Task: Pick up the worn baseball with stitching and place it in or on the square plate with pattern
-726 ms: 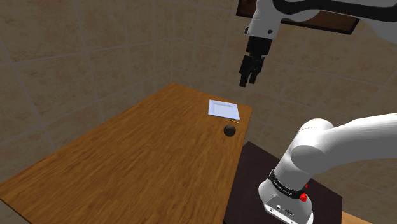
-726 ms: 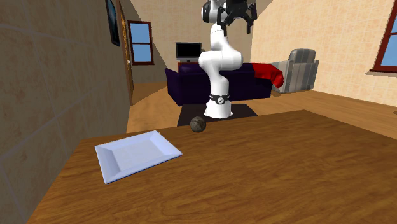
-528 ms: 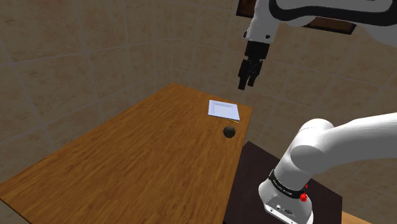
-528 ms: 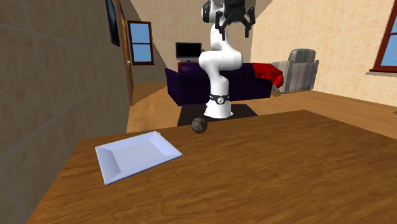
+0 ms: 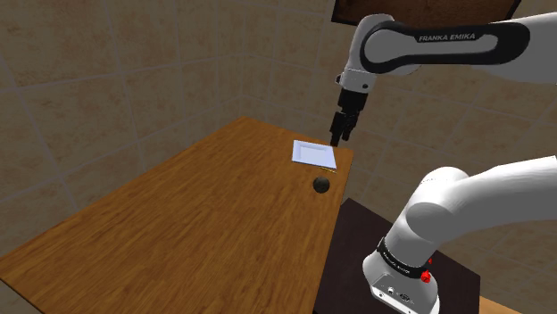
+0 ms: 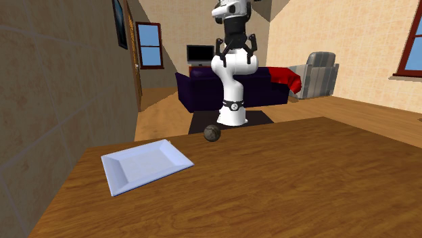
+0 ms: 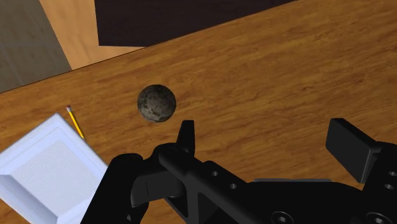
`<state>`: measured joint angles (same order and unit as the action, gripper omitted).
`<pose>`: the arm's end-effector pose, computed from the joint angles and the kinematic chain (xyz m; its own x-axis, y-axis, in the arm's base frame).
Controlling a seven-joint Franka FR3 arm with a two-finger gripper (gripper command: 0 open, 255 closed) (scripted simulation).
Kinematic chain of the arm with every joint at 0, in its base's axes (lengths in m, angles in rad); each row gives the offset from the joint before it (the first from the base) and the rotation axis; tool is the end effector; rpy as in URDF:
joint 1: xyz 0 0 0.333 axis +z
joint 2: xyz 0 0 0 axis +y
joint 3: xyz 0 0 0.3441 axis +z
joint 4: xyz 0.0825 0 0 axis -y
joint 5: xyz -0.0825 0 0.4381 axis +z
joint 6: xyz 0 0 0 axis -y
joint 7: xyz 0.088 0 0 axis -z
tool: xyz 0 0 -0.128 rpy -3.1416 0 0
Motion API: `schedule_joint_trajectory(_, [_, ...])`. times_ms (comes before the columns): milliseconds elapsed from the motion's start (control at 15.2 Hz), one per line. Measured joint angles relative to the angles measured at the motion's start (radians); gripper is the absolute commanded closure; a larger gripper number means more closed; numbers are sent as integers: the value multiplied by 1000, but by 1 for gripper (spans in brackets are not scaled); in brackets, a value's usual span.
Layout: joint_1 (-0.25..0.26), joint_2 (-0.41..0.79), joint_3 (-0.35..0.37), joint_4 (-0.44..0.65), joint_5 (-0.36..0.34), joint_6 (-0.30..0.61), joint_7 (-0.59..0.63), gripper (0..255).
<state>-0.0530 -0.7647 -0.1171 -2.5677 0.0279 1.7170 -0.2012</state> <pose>0.3394 -0.0560 0.4814 0.9956 0.0658 -0.0660 0.0572 -0.9907 -0.1236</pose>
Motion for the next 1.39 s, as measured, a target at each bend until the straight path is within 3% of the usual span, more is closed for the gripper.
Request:
schedule_joint_trajectory(726, [-35,262,-147,-129,-58,391,-184,0])
schedule_joint_trajectory(1056, [-28,451,-222,-150,-36,597,-291,0])
schedule_joint_trajectory(1386, [-8,597,-259,-132,21,720,-372,0])
